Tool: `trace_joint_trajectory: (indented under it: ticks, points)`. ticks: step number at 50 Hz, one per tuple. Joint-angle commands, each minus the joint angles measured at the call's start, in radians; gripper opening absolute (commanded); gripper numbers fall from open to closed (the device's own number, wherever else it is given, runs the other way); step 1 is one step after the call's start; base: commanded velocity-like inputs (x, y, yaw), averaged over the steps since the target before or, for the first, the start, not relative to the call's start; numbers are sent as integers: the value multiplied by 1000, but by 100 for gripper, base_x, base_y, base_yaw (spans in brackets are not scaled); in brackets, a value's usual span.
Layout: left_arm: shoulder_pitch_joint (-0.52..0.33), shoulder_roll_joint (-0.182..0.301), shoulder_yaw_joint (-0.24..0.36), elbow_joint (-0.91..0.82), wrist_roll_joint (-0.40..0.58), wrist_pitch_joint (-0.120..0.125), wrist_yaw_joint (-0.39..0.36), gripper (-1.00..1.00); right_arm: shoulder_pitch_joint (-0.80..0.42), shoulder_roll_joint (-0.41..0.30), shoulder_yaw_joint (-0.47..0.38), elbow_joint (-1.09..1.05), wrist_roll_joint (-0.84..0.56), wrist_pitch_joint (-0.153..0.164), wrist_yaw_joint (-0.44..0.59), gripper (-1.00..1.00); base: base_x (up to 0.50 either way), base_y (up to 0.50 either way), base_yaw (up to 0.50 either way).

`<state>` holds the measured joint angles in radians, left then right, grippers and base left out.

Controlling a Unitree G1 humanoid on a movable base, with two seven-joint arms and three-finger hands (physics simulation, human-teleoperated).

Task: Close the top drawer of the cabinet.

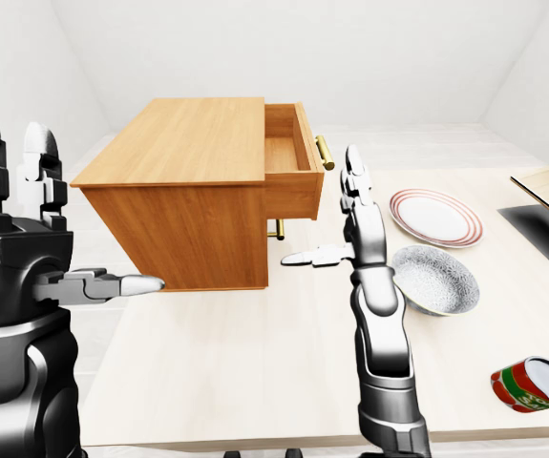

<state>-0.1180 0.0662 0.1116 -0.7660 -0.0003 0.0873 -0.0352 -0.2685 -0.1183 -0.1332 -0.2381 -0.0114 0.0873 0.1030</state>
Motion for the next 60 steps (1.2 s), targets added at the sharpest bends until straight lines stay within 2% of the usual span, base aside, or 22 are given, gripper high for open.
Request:
trace_joint_trajectory:
  ticks: [1,16,37,38,60]
  points:
    - [-3,-3,5,9,-18,0,1,100,-75,-18,1,142,14,0,-23,100,0,0,0]
    - [-1,-3,6,7,-21,0,3,100,-165,-33,12,250,22,0,-23,100,0,0,0]
    - [0,-2,8,5,-28,0,1,100,-266,-15,41,397,21,0,-26,100,0,0,0]
    - [-1,-2,9,3,-28,0,2,100,-295,-19,41,359,26,0,-27,100,0,0,0]
    - [-5,-1,9,8,-29,0,6,100,-289,47,99,428,10,0,-23,100,0,0,0]
